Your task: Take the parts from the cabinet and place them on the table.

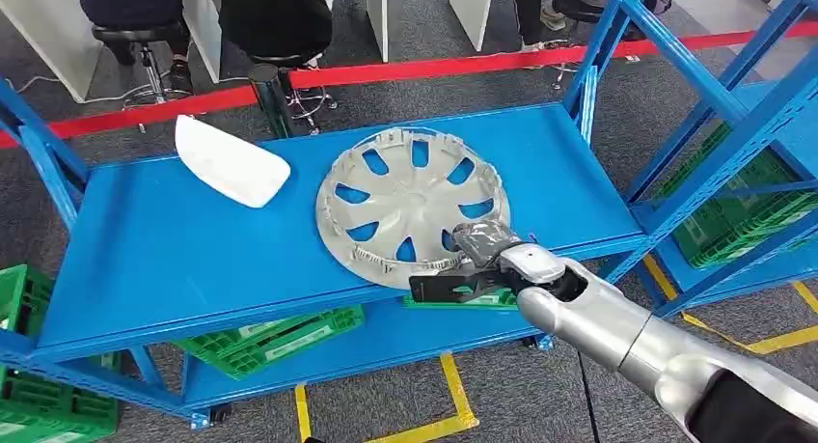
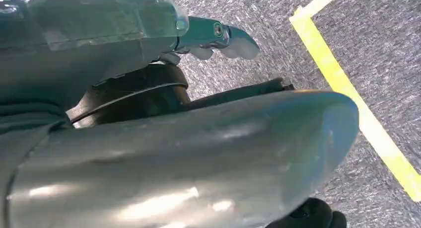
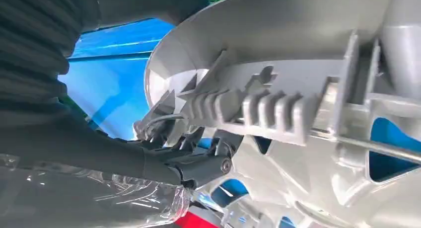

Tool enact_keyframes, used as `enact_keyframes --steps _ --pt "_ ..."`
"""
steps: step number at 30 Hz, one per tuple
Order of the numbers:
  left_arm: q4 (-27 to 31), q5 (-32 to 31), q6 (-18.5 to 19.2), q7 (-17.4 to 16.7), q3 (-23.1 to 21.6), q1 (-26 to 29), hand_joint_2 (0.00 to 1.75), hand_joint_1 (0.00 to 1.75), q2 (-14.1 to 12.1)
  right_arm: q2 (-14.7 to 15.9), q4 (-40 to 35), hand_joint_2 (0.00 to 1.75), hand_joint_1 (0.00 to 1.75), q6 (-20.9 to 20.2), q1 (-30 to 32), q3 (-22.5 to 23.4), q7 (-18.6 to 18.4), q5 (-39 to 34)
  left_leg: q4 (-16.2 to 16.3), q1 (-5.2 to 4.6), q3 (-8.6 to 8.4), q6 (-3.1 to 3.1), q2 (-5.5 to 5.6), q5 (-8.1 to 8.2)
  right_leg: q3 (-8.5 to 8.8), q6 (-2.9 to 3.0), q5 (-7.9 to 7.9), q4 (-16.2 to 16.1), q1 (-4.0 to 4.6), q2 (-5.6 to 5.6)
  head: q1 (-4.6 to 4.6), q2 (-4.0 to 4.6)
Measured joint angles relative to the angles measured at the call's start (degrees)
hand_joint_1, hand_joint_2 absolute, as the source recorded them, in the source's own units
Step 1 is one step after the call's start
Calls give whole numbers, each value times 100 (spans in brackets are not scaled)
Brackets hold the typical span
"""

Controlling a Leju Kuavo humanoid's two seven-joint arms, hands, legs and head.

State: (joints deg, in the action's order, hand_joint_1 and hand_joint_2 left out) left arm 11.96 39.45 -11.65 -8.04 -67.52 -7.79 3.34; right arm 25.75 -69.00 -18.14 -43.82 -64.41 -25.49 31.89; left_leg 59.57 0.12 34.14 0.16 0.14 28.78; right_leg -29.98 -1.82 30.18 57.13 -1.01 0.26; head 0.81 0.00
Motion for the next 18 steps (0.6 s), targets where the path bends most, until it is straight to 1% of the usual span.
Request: enact_keyframes --steps 13,15,18 --pt "0 0 -11 -2 0 0 0 0 0 -65 44 175 175 78 16 -4 81 37 0 -1 -14 0 -1 0 15 -4 3 -1 -1 1 2 0" --pt "0 0 -11 0 0 0 0 0 0 -72 46 175 175 153 28 -2 123 46 0 0 -14 0 -1 0 15 -4 3 -1 0 1 0 0" --pt "0 2 -31 7 0 1 0 0 0 -103 33 175 175 512 81 18 263 28 0 0 -13 0 -4 0 16 -4 3 0 0 1 -2 0"
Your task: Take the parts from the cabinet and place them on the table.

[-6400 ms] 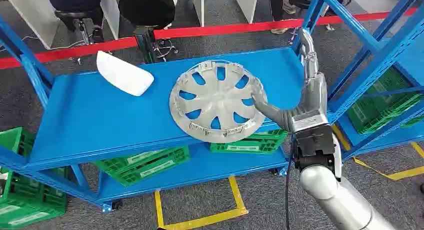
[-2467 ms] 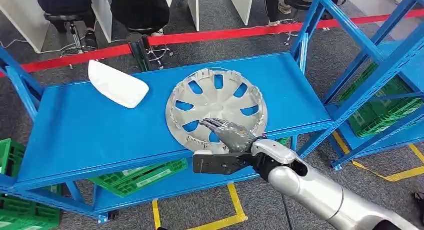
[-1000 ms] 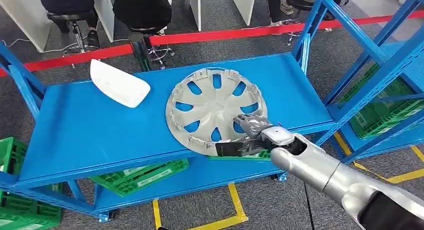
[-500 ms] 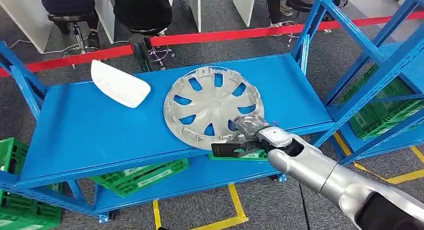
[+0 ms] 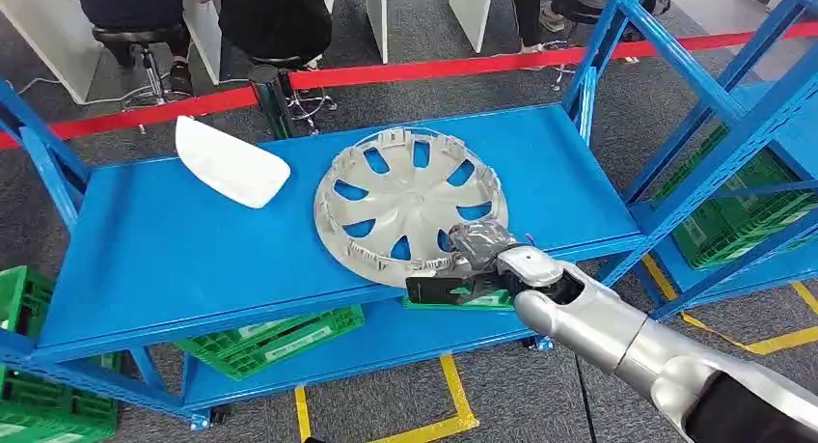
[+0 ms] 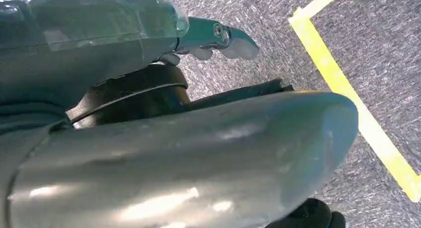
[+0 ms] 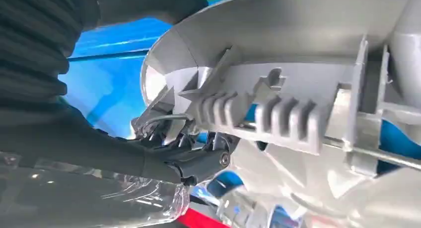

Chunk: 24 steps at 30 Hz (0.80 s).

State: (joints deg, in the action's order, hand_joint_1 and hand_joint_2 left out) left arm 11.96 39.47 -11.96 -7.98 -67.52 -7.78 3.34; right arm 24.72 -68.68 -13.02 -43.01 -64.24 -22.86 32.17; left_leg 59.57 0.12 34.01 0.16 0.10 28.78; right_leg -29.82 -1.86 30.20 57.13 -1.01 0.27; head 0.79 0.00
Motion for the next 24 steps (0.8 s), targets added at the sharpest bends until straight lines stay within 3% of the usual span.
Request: enact_keyframes --steps 5,16,24 --pt "0 33 -59 28 0 7 0 0 2 -153 -278 175 175 885 158 140 323 -103 0 0 -1 -4 -36 3 -6 0 0 1 0 8 4 0" --pt "0 35 -70 37 0 9 0 0 2 -282 -714 175 175 1015 319 291 400 -96 -1 -1 2 -4 -33 6 -5 6 5 0 -1 5 2 0" --pt "0 131 -179 44 2 13 0 0 2 -540 -1373 175 175 2201 679 601 887 -304 -1 1 1 -5 -41 8 -7 7 7 0 1 5 -2 0"
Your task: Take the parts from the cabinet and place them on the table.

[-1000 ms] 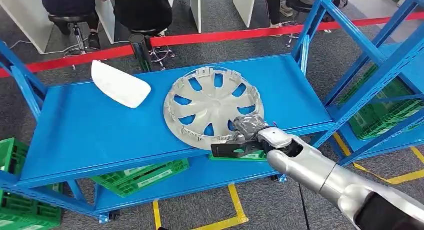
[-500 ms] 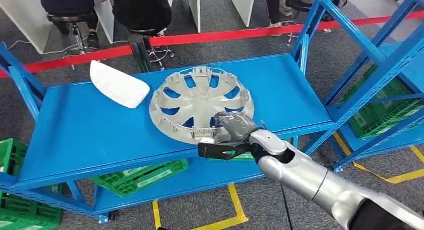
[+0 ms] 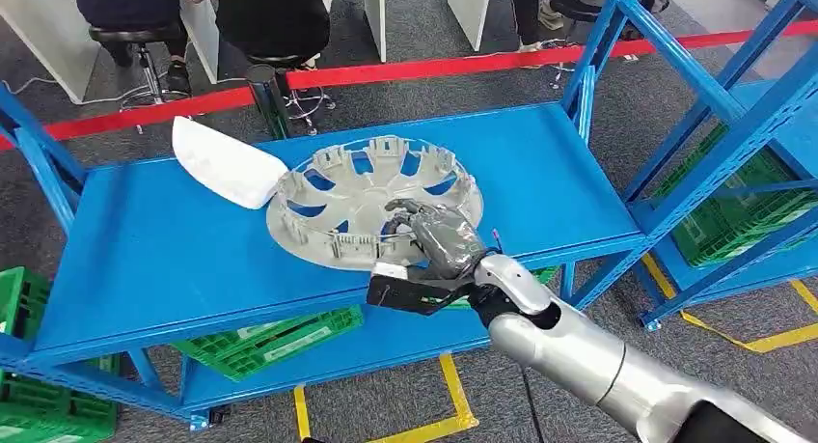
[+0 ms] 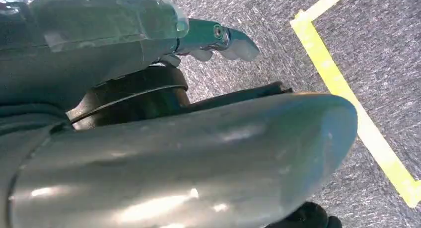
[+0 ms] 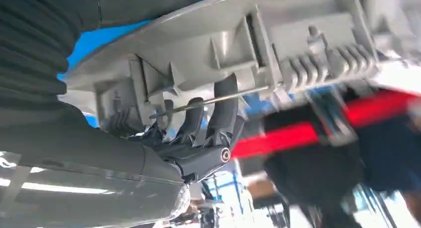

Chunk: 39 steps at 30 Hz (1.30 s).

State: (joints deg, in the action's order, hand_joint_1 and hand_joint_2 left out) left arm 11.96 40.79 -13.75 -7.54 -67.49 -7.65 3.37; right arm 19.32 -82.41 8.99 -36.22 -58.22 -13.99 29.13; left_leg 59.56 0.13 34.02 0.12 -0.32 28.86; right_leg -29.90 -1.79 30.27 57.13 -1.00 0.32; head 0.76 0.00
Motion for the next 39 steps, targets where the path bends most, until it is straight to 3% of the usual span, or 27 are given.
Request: enact_keyframes --steps 6,16,39 --pt "0 37 -33 -15 2 4 0 0 0 -70 -751 175 175 633 365 432 203 -216 0 1 0 -3 18 2 0 2 4 0 0 -2 2 0" --pt "0 39 -33 -9 2 7 0 0 -2 -44 -1761 175 175 1059 823 1025 352 -253 0 -1 1 -3 54 2 3 -2 7 -1 -2 -5 2 0" --pt "0 35 -35 -13 2 7 0 0 -2 31 -2550 175 175 1121 1075 1429 352 -223 0 0 3 -5 55 3 3 -8 12 -1 -2 -9 -2 0"
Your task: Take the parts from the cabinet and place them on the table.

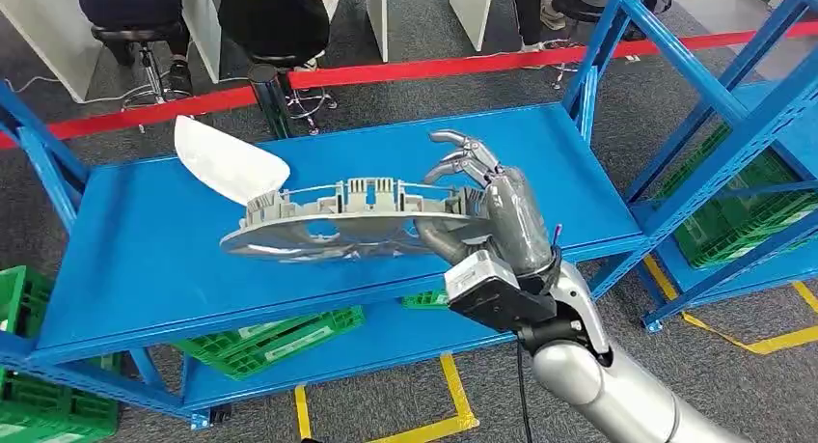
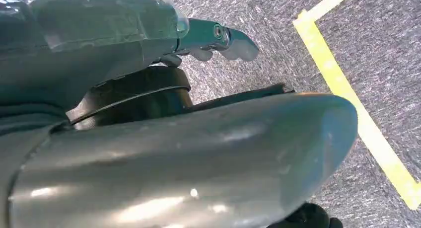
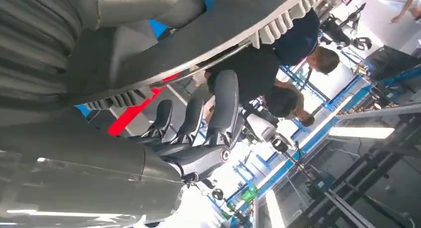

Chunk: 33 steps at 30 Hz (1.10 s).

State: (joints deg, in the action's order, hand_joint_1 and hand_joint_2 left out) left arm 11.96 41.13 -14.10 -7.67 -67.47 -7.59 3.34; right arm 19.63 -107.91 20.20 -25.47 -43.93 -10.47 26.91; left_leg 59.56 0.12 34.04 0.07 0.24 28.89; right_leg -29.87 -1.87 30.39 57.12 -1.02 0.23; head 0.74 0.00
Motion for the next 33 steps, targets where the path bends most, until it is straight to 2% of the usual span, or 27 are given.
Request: enact_keyframes --steps 3,9,20,23,25,29,33 --pt "0 -4 -2 -4 0 0 0 0 0 22 -20 175 175 -51 34 22 -29 -22 0 0 0 0 0 0 0 0 0 0 0 0 0 0" --pt "0 -4 -48 -4 0 0 0 0 0 166 -4 175 175 -945 35 -29 -564 -223 0 0 -1 0 -1 0 1 1 1 0 0 -6 -2 0" --pt "0 -4 -68 2 0 1 0 0 -7 345 79 175 175 -830 63 -33 -592 -87 0 -1 -1 0 -8 1 2 2 2 0 0 -5 -2 0" --pt "0 -4 -90 13 0 1 0 0 -9 348 74 175 175 -460 79 -4 -465 101 0 0 -1 0 -8 1 1 3 3 0 0 -5 -4 0" --pt "0 -13 -92 6 0 1 0 0 -7 345 26 175 175 51 111 72 -324 260 0 0 -1 0 -7 1 1 3 3 0 0 -6 -7 0" --pt "0 -44 -90 -48 -2 4 0 0 -9 345 -223 175 175 802 195 349 -120 378 0 -1 0 0 -9 1 1 3 3 0 -1 -4 -2 0" --pt "0 -70 -94 -55 -2 4 0 0 -9 348 -583 175 175 1108 226 614 -59 426 0 -3 0 1 -10 2 0 3 3 0 -1 -4 4 0"
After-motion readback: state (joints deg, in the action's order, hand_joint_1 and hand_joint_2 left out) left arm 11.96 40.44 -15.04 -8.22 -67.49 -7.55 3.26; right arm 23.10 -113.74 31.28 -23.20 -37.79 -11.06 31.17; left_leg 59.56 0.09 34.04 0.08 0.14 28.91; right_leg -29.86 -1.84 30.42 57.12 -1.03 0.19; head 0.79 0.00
